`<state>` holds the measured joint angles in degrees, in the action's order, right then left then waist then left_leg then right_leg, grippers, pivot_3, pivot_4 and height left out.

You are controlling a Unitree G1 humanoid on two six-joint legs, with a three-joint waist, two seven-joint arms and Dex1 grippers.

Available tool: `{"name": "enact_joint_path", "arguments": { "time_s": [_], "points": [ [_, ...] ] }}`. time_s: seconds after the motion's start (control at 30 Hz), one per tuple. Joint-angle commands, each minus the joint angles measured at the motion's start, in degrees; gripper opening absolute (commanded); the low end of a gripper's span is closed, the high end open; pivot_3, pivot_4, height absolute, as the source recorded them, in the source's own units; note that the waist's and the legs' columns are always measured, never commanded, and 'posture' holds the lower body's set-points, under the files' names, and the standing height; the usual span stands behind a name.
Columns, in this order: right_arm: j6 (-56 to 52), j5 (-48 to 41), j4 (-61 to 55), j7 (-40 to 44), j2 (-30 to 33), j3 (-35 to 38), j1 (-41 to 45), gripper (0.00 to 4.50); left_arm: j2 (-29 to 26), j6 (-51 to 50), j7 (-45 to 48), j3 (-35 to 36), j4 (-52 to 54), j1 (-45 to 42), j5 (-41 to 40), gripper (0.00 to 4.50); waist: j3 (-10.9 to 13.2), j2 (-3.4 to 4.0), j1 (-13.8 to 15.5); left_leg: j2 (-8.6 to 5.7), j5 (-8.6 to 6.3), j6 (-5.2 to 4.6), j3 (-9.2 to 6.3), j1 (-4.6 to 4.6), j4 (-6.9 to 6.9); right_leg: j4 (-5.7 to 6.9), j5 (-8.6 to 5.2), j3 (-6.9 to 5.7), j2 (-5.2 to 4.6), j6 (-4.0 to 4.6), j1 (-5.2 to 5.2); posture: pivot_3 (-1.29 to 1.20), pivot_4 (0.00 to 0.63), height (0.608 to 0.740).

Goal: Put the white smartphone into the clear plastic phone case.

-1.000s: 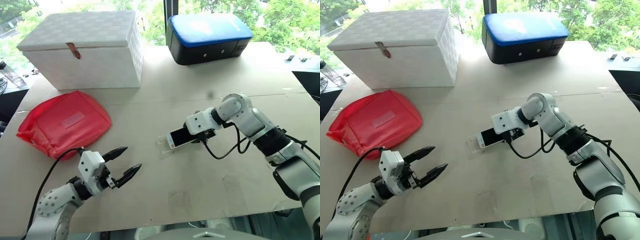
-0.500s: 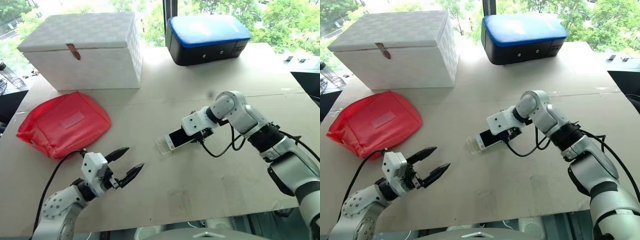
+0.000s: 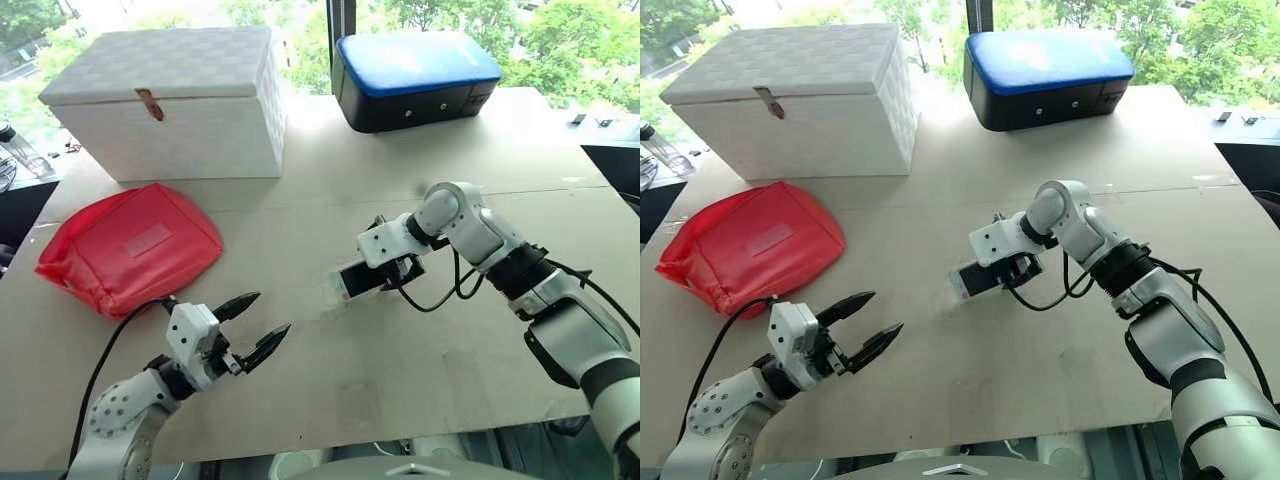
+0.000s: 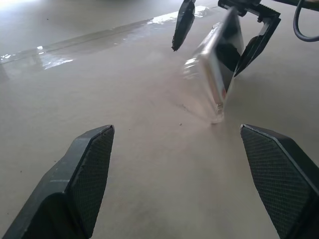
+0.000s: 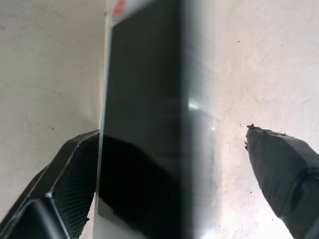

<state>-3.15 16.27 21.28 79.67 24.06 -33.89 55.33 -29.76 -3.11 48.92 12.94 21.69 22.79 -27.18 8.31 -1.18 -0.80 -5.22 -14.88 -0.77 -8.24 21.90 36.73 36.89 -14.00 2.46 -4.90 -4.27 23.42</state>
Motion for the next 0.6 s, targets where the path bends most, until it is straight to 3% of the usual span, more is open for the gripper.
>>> {"name": "enact_joint_path", "arguments": {
  "time_s": [0.03,0.17,0.2,0.33,0.5,0.53,0.6],
  "points": [
    [-3.7,-4.4,-7.1,2.5,3.2,4.8,-0.6,4.46,-0.3,0.9,0.1,0.2,1.5,-0.3,-0.2,4.14,0.1,0.07,0.1,-0.02,0.00,0.00,0.00,0.04,0.00,-0.01,0.00,0.00,-0.02,0.00,0.04,0.00,0.150,0.740],
    [-8.6,-7.7,-13.8,3.3,6.0,7.4,-2.4,4.46,-0.5,0.7,0.3,-0.1,0.9,-1.4,-0.1,4.14,0.1,0.10,0.0,-0.04,0.00,0.00,0.00,0.21,-0.01,-0.07,0.00,0.01,-0.06,0.00,0.20,0.00,0.150,0.740],
    [-10.3,-8.7,-15.7,3.2,6.6,8.1,-3.0,4.23,-0.6,0.6,0.4,-0.2,0.8,-1.8,-0.1,4.14,0.1,0.10,-0.1,-0.03,0.00,0.00,0.00,0.21,-0.02,-0.08,0.00,0.01,-0.06,0.00,0.20,0.00,0.150,0.740],
    [-17.2,-12.7,-21.7,2.5,7.6,10.6,-5.1,2.82,-1.0,0.1,0.9,-0.6,0.4,-3.1,-0.1,4.14,0.1,0.11,-0.1,-0.01,0.00,0.00,0.01,0.19,-0.05,-0.08,0.00,0.02,-0.06,0.00,0.20,0.00,0.150,0.740],
    [-22.9,-16.0,-24.5,-2.2,4.2,11.3,-6.7,0.28,-1.5,-0.5,1.7,-1.0,-0.4,-4.7,-0.2,4.14,0.1,0.10,0.0,-0.01,0.00,-0.01,0.01,0.18,-0.05,-0.07,0.00,0.02,-0.08,0.00,0.19,0.00,0.150,0.740],
    [-23.7,-16.4,-24.2,-3.9,2.4,11.1,-7.2,0.03,-1.6,-0.7,1.7,-1.1,-0.5,-5.1,-0.2,4.14,0.1,0.10,0.0,-0.01,0.00,0.00,0.01,0.18,-0.05,-0.07,0.00,0.02,-0.08,0.00,0.20,0.00,0.150,0.740],
    [-24.6,-16.5,-23.4,-6.2,0.3,10.5,-7.5,0.03,-1.8,-0.8,1.8,-1.2,-0.7,-5.5,-0.3,4.14,0.1,0.10,-0.1,0.00,0.00,0.00,0.02,0.17,-0.05,-0.06,0.00,0.04,-0.08,0.00,0.20,0.00,0.150,0.740]
  ]
}}
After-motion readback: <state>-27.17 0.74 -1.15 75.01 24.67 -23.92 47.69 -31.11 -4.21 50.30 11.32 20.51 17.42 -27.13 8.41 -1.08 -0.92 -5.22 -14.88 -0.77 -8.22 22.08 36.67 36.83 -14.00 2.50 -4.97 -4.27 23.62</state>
